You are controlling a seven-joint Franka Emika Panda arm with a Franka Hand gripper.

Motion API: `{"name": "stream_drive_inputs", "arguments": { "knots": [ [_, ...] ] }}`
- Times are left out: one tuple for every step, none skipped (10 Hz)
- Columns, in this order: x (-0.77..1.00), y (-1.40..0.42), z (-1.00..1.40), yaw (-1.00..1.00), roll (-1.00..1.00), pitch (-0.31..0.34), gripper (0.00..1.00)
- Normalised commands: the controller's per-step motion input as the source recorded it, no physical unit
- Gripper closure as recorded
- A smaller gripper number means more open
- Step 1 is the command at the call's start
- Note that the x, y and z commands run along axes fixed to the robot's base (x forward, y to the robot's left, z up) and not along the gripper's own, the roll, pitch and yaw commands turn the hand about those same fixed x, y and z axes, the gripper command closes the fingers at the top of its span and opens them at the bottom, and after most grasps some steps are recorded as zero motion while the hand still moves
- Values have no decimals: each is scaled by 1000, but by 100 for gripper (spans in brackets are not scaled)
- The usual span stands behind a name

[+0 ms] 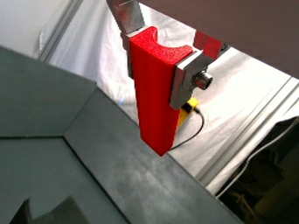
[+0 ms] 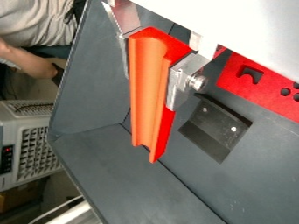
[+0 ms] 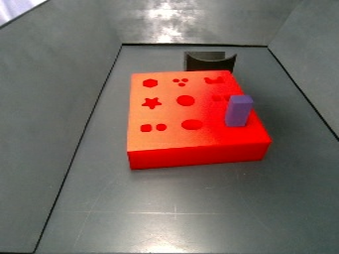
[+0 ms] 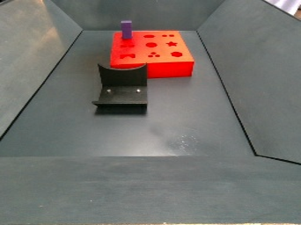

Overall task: Pick up the arch object. Move up. Place the arch object on the fixture. Regrasp the arch object. Move to above the board. Insert the arch object.
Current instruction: Move to above the board.

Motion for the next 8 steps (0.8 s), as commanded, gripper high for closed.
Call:
{"name": "stream_drive_inputs", "arguments": {
  "knots": [
    [-792,-1000,-23,-66,-1000,102,100],
    [-809,-1000,-10,-66,-1000,82,100],
    [-852,-1000,-6,-60,-1000,69,100],
    [-897,-1000,-30,-51,-1000,61,100],
    [-908,-1000,-35,-49,-1000,60,100],
    [-862,-905,-12,-42,-1000,60,100],
    [-591,-588,-24,-37,-1000,59,100],
    [-303,-268,-1,-31,-1000,63,100]
  ]
}}
